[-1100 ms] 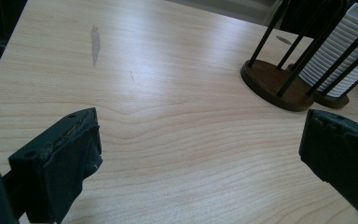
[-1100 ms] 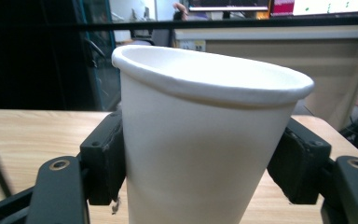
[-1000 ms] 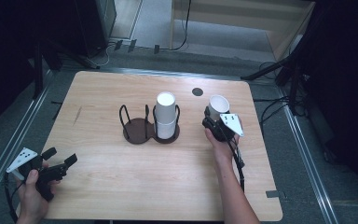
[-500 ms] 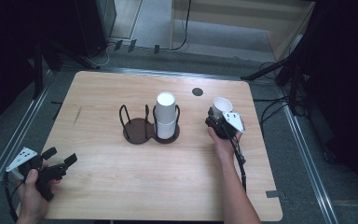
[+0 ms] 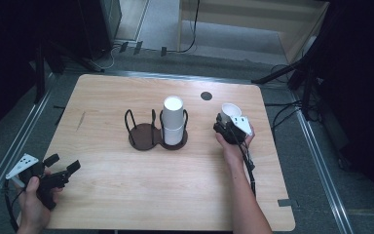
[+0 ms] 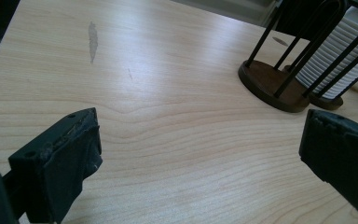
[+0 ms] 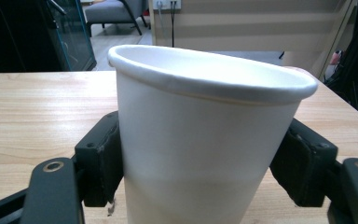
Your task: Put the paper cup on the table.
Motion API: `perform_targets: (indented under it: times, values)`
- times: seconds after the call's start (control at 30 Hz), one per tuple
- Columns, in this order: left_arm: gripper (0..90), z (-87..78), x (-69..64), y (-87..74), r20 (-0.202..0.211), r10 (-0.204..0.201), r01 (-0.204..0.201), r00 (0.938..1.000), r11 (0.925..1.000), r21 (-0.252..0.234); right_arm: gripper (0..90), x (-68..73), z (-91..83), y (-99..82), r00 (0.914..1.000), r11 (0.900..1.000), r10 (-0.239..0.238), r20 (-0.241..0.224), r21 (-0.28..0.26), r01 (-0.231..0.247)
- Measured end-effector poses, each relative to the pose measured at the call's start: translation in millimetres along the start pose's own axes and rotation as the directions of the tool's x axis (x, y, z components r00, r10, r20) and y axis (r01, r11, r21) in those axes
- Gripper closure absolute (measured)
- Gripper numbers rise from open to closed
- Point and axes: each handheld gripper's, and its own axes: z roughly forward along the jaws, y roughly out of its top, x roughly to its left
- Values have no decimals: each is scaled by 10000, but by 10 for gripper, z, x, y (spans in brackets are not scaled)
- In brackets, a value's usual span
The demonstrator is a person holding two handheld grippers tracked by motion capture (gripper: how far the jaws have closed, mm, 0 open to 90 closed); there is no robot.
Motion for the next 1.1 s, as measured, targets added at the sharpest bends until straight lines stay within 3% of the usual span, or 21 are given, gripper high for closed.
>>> perform_targets:
  times: [0.4,0.7,0.9,0.93,1.1]
  values:
    - [0,9,-3,-2,27,27,-27,10000,9999,117,240,11,28,-18,9999,9978,-135,-63,645,138]
    - [0,15,-8,-4,42,64,-65,10000,9998,191,184,23,20,-10,10000,9977,24,-39,682,-21]
    - [0,16,-8,-3,33,54,-55,10000,9998,182,92,6,7,12,9996,9980,173,-233,609,-158]
    - [0,18,-11,-3,21,48,-49,10000,9998,180,30,6,-1,19,9988,9978,189,-461,646,-159]
    - [0,19,-11,-4,24,65,-66,10000,9998,193,0,18,-21,22,9980,9976,125,-614,691,-82]
